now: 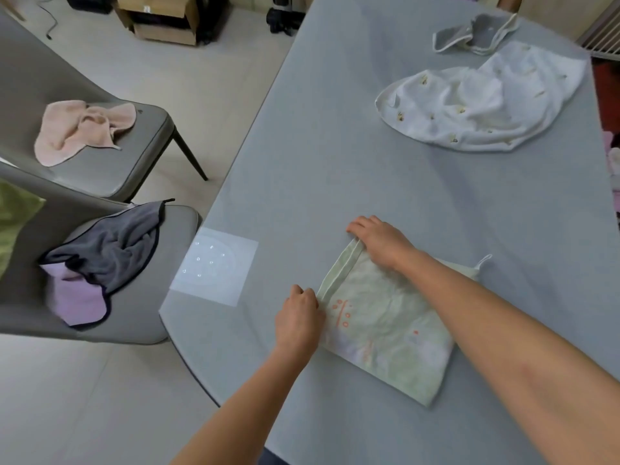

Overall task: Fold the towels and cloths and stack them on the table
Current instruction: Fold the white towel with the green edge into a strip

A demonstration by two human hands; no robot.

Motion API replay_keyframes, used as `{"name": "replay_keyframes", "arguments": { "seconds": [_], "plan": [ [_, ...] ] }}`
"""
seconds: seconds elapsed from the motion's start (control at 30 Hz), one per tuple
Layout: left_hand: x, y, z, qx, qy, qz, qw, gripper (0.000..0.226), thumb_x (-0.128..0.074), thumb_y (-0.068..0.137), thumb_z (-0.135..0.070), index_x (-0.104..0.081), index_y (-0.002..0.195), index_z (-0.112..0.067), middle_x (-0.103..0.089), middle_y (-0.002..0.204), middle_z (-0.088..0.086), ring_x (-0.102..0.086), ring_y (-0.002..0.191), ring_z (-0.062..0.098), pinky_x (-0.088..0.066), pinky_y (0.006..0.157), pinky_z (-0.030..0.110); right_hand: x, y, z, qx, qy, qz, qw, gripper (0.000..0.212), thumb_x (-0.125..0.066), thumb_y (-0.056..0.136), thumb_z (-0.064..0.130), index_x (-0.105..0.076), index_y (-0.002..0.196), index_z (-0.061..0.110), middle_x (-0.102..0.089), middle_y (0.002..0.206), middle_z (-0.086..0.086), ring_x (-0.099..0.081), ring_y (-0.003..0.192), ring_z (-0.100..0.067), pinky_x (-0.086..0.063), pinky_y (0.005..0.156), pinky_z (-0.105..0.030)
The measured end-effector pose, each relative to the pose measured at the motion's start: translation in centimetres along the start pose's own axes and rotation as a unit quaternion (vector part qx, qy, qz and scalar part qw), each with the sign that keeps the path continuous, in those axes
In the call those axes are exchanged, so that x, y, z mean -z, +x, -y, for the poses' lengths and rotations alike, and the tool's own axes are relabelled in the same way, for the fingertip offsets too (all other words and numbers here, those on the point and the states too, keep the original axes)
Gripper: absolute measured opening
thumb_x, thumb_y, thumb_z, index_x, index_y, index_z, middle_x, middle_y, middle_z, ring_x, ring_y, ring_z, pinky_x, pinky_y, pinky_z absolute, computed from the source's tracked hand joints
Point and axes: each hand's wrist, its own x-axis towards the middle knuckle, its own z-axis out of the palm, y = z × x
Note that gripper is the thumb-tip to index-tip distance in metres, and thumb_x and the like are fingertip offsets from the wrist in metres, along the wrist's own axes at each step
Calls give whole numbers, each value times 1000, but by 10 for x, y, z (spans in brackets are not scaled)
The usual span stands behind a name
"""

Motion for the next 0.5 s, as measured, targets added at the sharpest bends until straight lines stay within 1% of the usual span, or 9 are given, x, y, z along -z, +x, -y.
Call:
{"name": "replay_keyframes", "arguments": {
  "seconds": [0.07, 0.13, 0.17, 0.27, 0.33, 0.4, 0.43, 0.5],
  "plan": [
    [2, 1, 2, -8, 6, 9, 1000, 12, -48, 88, -14, -58, 94, -10, -52, 99, 4, -55, 86, 26, -45, 69, 34, 6, 3, 3, 34, -55, 12, 998, 51, -41, 81, -14, -49, 122, 17, -45, 124, 1, -42, 116, -21, -41, 74, -32],
    [5, 3, 5, -19, 11, 1, 1000, 11, -47, 87, -13, -57, 92, -10, -56, 96, 4, -55, 85, 26, -42, 67, 33, 12, 7, 5, 56, -100, 16, 993, 38, -42, 83, -11, -52, 110, 14, -48, 115, -3, -43, 112, -22, -36, 67, -33],
    [7, 4, 7, -23, 8, -4, 1000, 11, -46, 88, -12, -56, 91, -11, -56, 95, 4, -55, 84, 25, -41, 67, 32, 13, 7, 4, 56, -111, 25, 992, 32, -41, 84, -8, -53, 105, 12, -48, 112, -5, -45, 110, -23, -36, 67, -34],
    [12, 4, 10, -25, -37, -10, 999, 8, -46, 89, -10, -54, 90, -12, -53, 94, 3, -54, 82, 24, -44, 69, 32, 13, 1, -2, 42, -79, 58, 994, 23, -38, 85, -5, -50, 97, 11, -47, 109, -10, -50, 102, -31, -40, 74, -41],
    [22, 6, 11, -29, -54, -23, 998, 9, -45, 90, -8, -54, 91, -11, -52, 94, 4, -54, 81, 25, -47, 70, 35, 16, -7, -7, 36, -66, 49, 996, 22, -37, 82, -6, -41, 88, 15, -46, 101, -9, -52, 94, -32, -42, 69, -43],
    [37, 10, 9, -35, -43, -42, 998, 10, -43, 90, -5, -52, 92, -9, -51, 93, 7, -53, 80, 28, -45, 67, 35, 25, -15, -8, 36, -88, 22, 995, 26, -41, 81, -11, -44, 91, 13, -45, 102, -8, -51, 93, -29, -37, 62, -39],
    [45, 14, 7, -39, -34, -54, 997, 10, -41, 89, -4, -50, 90, -8, -52, 91, 9, -52, 79, 29, -42, 64, 34, 30, -19, -7, 37, -105, 6, 994, 29, -42, 80, -13, -47, 95, 11, -45, 105, -8, -51, 95, -27, -34, 61, -36],
    [66, 18, -4, -60, -4, -75, 995, 10, -37, 87, -1, -44, 87, -8, -51, 82, 10, -48, 72, 30, -36, 59, 35, 45, -29, -5, 13, -119, -23, 992, 32, -42, 80, -15, -48, 103, 7, -45, 107, -10, -50, 97, -28, -30, 62, -34]
  ]
}}
